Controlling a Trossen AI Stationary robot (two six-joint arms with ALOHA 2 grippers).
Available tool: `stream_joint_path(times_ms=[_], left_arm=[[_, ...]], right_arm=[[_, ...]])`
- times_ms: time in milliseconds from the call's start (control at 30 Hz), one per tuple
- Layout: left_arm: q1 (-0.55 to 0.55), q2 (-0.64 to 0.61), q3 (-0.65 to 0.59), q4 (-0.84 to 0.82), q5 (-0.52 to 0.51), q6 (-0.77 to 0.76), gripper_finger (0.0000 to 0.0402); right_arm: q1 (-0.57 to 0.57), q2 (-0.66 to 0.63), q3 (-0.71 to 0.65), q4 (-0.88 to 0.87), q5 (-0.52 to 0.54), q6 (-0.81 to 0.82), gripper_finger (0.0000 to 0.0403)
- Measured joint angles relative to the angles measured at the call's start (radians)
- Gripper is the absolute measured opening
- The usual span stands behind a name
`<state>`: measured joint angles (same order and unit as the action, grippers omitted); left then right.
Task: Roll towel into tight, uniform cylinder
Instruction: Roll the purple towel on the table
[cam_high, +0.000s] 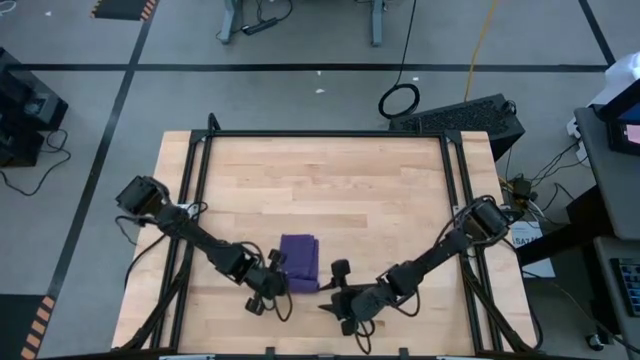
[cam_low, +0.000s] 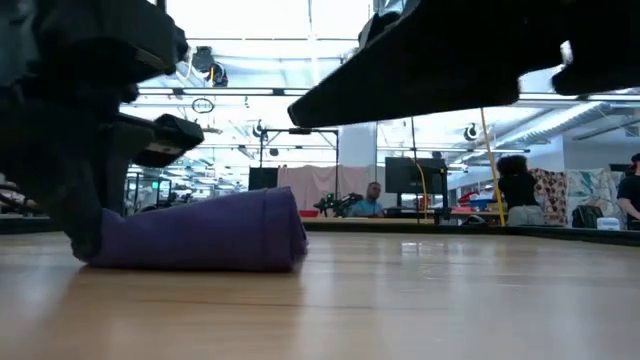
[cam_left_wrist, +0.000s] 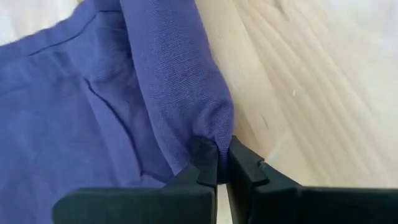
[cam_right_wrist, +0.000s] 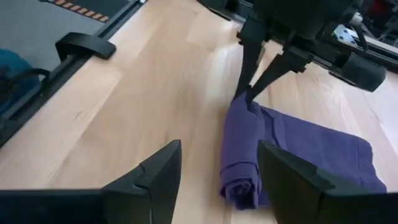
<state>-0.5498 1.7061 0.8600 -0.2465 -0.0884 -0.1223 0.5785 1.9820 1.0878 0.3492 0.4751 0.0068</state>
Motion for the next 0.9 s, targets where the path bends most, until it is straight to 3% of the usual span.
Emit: stream_joint_path(times_ms=[300,700,900], left_arm=[[0.072,0.0,0.001,0.015,0.14,-0.038,0.0011],[0.077,0.0,0.001,0.014,0.144,-0.08,0.0024],[0.072,0.0,0.001,0.013,0.144,-0.081,0.0026]], right_arm=[[-0.04,0.063,0.0,0.009,-0.007,-0.011,0.0201],[-0.087,0.098,0.001,0.044,-0.072,-0.055,0.0201],[-0.07,0.098,0.001,0.104,-0.083,-0.174,0.0201]])
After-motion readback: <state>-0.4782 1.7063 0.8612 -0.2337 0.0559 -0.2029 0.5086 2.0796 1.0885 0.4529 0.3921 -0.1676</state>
